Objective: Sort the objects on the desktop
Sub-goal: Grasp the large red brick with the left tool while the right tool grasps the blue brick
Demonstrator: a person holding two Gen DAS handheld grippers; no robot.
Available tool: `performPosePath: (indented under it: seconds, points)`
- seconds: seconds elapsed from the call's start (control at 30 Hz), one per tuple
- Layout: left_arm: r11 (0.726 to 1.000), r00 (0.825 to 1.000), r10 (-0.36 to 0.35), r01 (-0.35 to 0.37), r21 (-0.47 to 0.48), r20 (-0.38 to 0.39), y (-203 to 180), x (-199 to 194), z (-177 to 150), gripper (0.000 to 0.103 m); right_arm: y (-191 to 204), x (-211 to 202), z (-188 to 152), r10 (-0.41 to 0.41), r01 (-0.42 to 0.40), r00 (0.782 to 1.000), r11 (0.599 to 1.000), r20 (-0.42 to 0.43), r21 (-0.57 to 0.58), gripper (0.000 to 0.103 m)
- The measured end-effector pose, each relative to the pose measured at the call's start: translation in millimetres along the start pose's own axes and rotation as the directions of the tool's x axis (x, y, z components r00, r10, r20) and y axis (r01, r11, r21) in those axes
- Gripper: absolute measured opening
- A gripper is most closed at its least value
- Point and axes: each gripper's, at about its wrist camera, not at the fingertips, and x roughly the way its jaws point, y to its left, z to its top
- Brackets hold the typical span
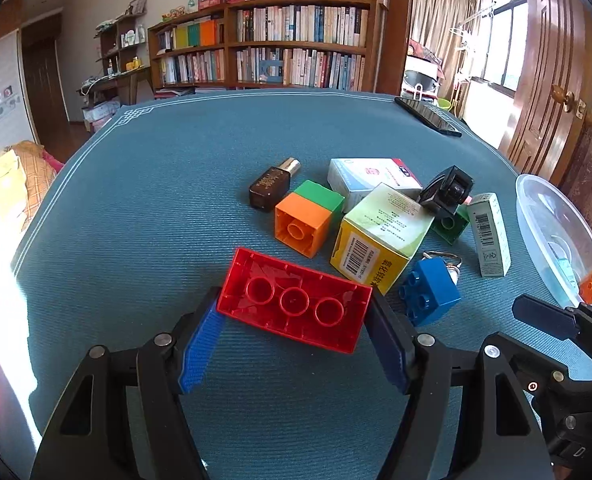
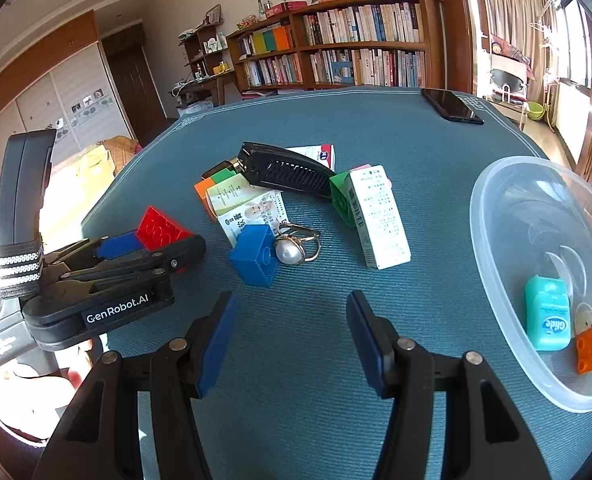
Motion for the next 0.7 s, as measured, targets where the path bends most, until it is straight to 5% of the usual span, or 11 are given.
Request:
performPosePath:
  seconds: [0.3, 0.7]
  points:
    - [0.994, 0.999, 0.037, -0.037, -0.099, -0.001, 26.2, 5.1, 1.3, 0.072, 20.4, 21.7, 12.3, 0.047, -0.048, 0.999, 0.999, -0.024, -0.018, 0.048]
    - [0.990, 0.999, 0.033, -0.036, -0.134, -0.022, 30.4, 9.9, -3.7, 0.072, 29.9, 50.3, 23.5, 0.014, -0.015, 0.999, 1.000, -0.045, -0.027, 0.038]
